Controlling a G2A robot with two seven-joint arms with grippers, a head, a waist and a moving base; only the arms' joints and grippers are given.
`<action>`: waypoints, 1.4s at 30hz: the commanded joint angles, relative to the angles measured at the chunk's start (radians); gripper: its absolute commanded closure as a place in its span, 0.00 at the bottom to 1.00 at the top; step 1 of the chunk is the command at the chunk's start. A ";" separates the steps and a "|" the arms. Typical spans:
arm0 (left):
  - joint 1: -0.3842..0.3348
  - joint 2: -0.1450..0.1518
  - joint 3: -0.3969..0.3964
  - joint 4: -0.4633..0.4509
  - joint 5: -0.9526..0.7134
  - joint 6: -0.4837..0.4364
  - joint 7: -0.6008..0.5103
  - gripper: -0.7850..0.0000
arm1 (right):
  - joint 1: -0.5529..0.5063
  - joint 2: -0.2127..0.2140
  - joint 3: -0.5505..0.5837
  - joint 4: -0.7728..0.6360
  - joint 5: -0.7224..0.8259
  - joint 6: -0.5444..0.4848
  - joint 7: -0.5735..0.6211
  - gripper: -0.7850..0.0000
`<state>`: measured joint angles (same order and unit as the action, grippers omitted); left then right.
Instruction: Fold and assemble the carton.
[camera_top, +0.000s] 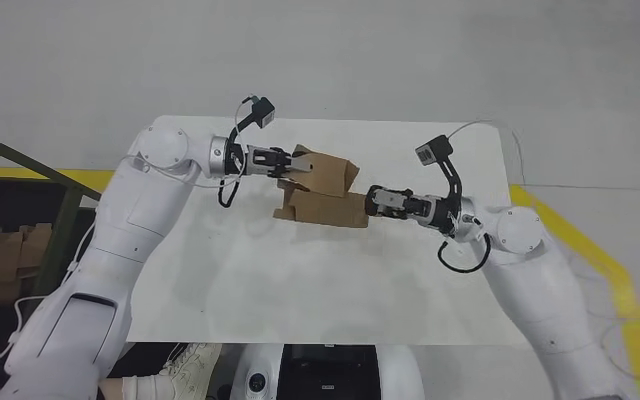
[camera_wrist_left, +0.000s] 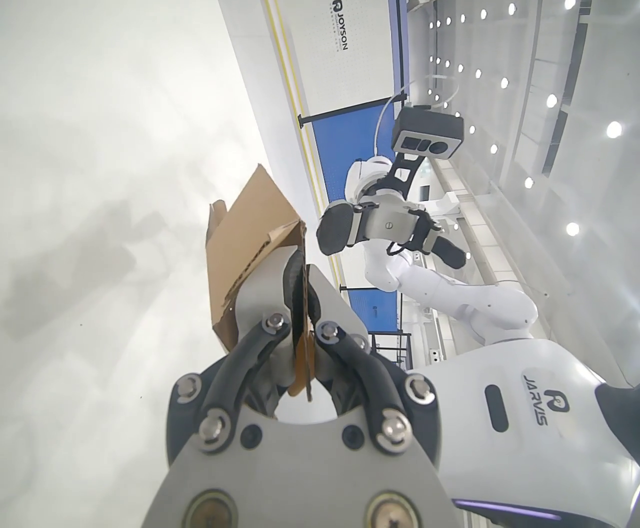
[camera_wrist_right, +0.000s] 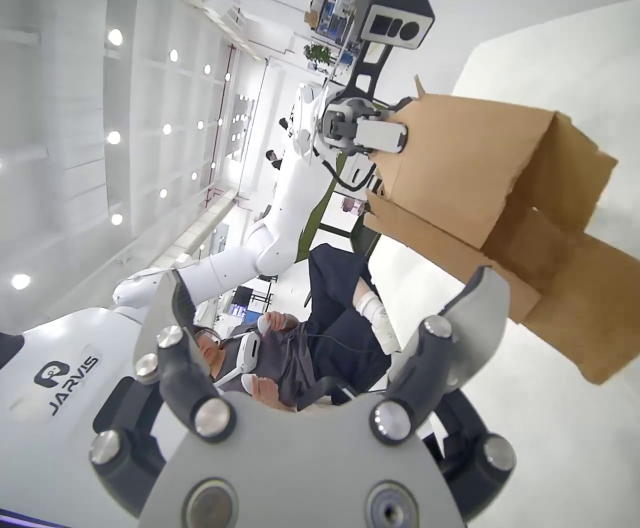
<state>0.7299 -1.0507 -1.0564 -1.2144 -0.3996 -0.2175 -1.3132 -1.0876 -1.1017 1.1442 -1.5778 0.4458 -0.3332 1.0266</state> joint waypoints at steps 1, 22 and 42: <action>-0.002 -0.001 0.003 0.000 -0.005 -0.002 -0.005 1.00 | 0.033 -0.008 -0.029 0.047 0.012 -0.014 0.001 0.00; -0.001 -0.003 0.005 -0.012 -0.078 0.000 -0.072 1.00 | 0.151 -0.054 -0.140 0.250 0.080 -0.108 0.046 0.11; -0.003 -0.004 0.008 -0.010 -0.093 0.008 -0.082 1.00 | 0.196 -0.092 -0.186 0.359 0.206 -0.139 0.097 0.53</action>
<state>0.7280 -1.0551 -1.0484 -1.2243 -0.4937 -0.2105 -1.3931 -0.8947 -1.1928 0.9581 -1.2207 0.6600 -0.4747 1.1274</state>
